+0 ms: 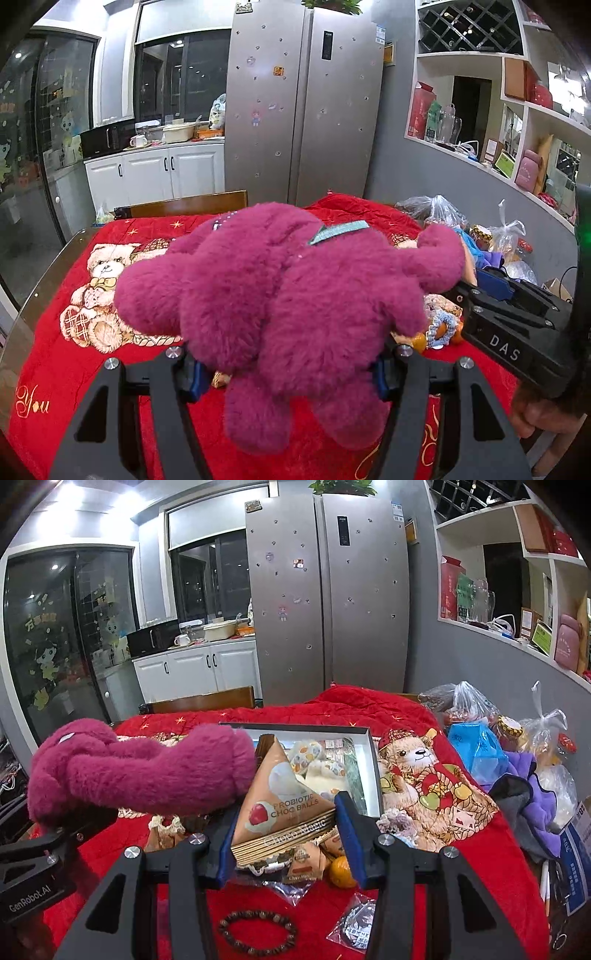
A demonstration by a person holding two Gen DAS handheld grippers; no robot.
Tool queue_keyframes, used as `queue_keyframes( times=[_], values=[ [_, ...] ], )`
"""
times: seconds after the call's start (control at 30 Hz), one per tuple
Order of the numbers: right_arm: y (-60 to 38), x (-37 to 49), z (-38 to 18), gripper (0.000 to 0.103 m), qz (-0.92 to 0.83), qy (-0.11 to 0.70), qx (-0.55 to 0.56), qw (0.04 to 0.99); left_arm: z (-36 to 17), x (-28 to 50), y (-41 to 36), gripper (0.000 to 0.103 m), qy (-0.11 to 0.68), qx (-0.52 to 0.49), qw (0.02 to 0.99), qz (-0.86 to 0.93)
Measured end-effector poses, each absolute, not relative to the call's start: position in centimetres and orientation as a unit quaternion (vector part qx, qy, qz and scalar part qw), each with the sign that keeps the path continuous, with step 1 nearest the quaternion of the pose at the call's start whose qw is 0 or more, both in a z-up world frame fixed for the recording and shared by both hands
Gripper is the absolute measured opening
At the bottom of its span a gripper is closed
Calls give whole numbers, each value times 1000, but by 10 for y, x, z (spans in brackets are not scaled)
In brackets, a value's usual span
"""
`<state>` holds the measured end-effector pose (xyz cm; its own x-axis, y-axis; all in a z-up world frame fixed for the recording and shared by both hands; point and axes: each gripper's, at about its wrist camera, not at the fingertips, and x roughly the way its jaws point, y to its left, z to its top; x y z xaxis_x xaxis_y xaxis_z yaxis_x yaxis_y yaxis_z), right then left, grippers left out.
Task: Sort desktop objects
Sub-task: 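Lift the magenta plush and Choco Magic snack and carry both over the box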
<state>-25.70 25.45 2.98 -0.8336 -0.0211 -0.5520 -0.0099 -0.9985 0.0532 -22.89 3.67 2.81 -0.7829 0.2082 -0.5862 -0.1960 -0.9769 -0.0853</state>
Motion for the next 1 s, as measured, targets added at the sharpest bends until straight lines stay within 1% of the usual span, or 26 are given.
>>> queue_keyframes(
  times=[0.27, 0.47, 1.0],
  values=[
    [258, -272, 33, 48, -955, -25, 295, 4, 32, -252, 39, 65, -12, -315, 109, 943],
    [258, -290, 36, 48, -954, -21, 301, 7, 29, -284, 38, 66, -14, -326, 104, 940],
    [263, -372, 37, 48, -948, -6, 317, 6, 31, -381, 49, 66, 11, -325, 93, 941]
  ],
)
